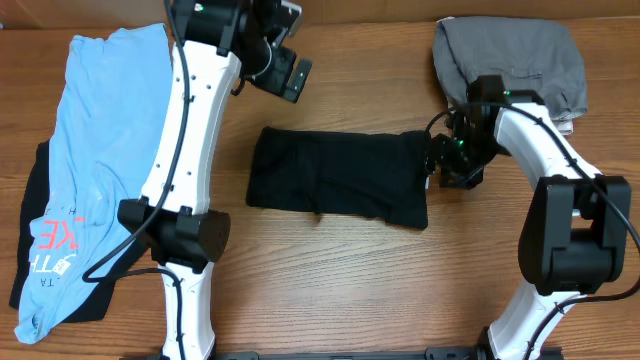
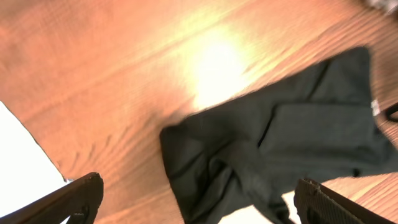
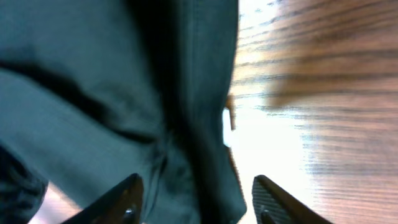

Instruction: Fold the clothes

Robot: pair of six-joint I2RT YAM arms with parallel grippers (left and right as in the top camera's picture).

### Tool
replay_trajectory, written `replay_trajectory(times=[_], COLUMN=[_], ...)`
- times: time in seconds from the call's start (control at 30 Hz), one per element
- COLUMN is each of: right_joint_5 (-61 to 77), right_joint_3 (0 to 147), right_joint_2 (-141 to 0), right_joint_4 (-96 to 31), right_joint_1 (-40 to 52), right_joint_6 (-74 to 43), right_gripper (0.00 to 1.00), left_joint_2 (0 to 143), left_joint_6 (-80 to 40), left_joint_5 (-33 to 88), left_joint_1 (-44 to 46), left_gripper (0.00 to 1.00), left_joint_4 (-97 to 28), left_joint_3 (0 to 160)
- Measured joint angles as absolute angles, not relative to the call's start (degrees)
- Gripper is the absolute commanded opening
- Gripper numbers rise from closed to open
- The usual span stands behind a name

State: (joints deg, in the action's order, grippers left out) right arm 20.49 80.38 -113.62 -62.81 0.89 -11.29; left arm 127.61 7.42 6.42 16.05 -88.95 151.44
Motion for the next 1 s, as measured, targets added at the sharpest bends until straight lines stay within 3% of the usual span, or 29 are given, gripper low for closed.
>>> replay_trajectory(times=[0.2, 0.33, 0.43, 0.5, 0.57, 0.6, 0.83, 1.0], right_joint_5=[20.03, 20.34, 20.73, 20.82, 20.71, 20.71, 21.30, 21.19], right_joint_3=[74.11, 72.10, 71.16, 70.70, 70.04, 69.65, 69.25, 69.82], right_joint_2=[-113.62, -112.09, -111.70, -111.66, -111.74, -111.77, -111.77, -110.21], right_joint_4=[-53.12, -47.59, -45.19, -44.14, -43.55, -43.59, -45.06, -52.01], right_joint_1=[4.05, 5.82, 6.09, 6.07, 6.04, 6.04, 4.71, -1.96], right_joint_6=[-14.24, -16.64, -18.13, -18.50, -18.87, -19.29, -19.44, -17.50], right_gripper=[0.83, 0.85, 0.74, 0.49, 0.14, 0.07, 0.04, 0.04], left_joint_2=[127.61, 127.61, 127.61, 127.61, 127.61, 127.61, 127.61, 127.61], left_joint_6=[7.42, 7.42, 7.42, 7.42, 7.42, 7.42, 7.42, 7.42], left_joint_5=[6.76, 6.24, 5.98, 5.89, 5.78, 5.76, 4.21, 2.22], left_joint_1=[16.14, 16.14, 16.14, 16.14, 16.14, 16.14, 16.12, 15.59], left_gripper=[1.00, 1.00, 1.00, 1.00, 1.00, 1.00, 1.00, 1.00], left_joint_4=[-90.11, -90.74, -90.76, -90.76, -90.83, -90.85, -91.26, -91.26], left_joint_3=[153.58, 153.58, 153.58, 153.58, 153.58, 153.58, 153.58, 153.58])
